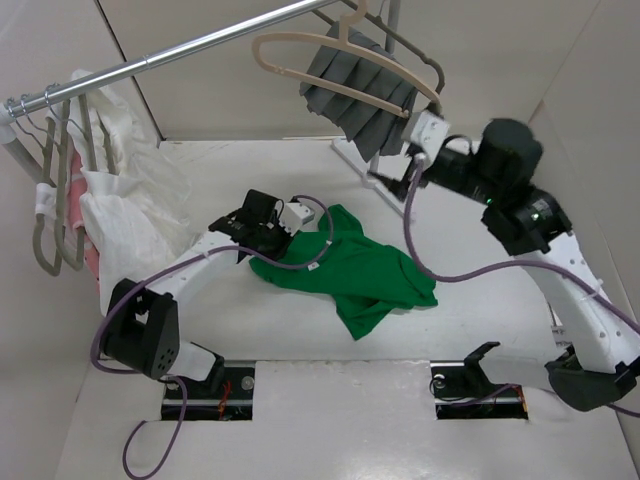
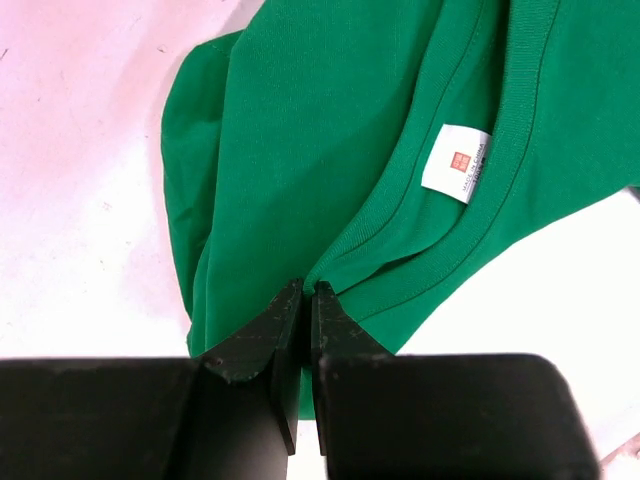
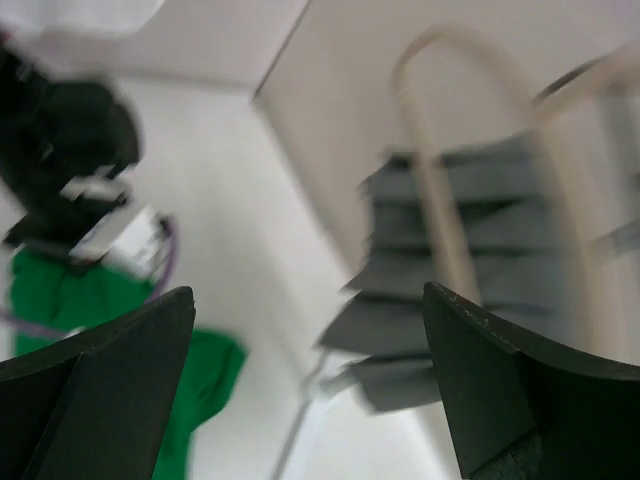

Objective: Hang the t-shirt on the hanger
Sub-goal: Grab a hanger with the right arm

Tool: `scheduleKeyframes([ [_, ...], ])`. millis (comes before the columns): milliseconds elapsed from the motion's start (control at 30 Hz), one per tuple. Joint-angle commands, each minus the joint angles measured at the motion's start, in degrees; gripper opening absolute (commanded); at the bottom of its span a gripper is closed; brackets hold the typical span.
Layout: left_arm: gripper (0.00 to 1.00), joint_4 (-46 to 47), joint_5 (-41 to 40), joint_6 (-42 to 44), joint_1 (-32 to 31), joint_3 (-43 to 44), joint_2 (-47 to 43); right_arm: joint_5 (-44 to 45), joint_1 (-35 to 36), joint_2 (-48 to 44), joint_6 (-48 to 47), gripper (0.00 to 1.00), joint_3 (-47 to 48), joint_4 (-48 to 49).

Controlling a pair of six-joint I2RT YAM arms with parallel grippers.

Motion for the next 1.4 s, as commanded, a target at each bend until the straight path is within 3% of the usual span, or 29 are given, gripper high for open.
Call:
scheduleKeyframes([
  [0, 0.00, -0.63, 1.30, -0.63, -0.19, 1.79, -2.16, -10.54, -5.02, 2.69, -2.48, 1.00, 10.45, 7.32],
  [167, 0.00, 0.95, 0.07, -0.63, -0.19, 1.79, -2.16, -14.33, -13.38, 21.90, -1.96, 0.88, 37.47, -1.54],
  [267, 0.00, 1.48, 0.07, -0.63, -0.19, 1.18, -3.47, -16.37, -15.58, 30.88, -0.38, 0.83, 48.57, -4.10],
  [333, 0.00, 2.01, -0.46, -0.63, -0.19, 0.56, -4.00, -14.97, -15.59, 33.19, -0.37, 0.79, 50.55, -4.10],
  [567, 0.00, 3.06, -0.46, -1.69, -0.19, -0.67, -5.14, -12.76, -16.64, 34.52, 1.56, 0.66, 45.47, 1.70],
  [800, 0.00, 3.68, -0.46, -1.69, -0.19, -1.20, -4.62, -13.64, -16.64, 30.92, 1.56, 0.43, 35.09, 4.07],
  [1000, 0.00, 3.68, -0.46, -1.69, -0.19, -1.20, -4.09, -14.95, -16.64, 30.39, 1.56, 0.15, 32.19, 4.78],
  [1067, 0.00, 3.68, -0.46, -1.69, -0.19, -1.20, -4.09, -15.49, -16.64, 30.91, 1.56, 0.00, 32.19, 5.39],
  [1233, 0.00, 3.68, -0.46, -1.69, -0.19, -1.20, -4.09, -17.86, -15.42, 30.39, 4.81, 0.00, 32.71, 8.81],
  [1367, 0.00, 3.68, -0.46, -2.21, -0.19, -1.20, -4.09, -14.80, -12.61, 26.62, 7.36, 0.00, 32.19, 14.08],
])
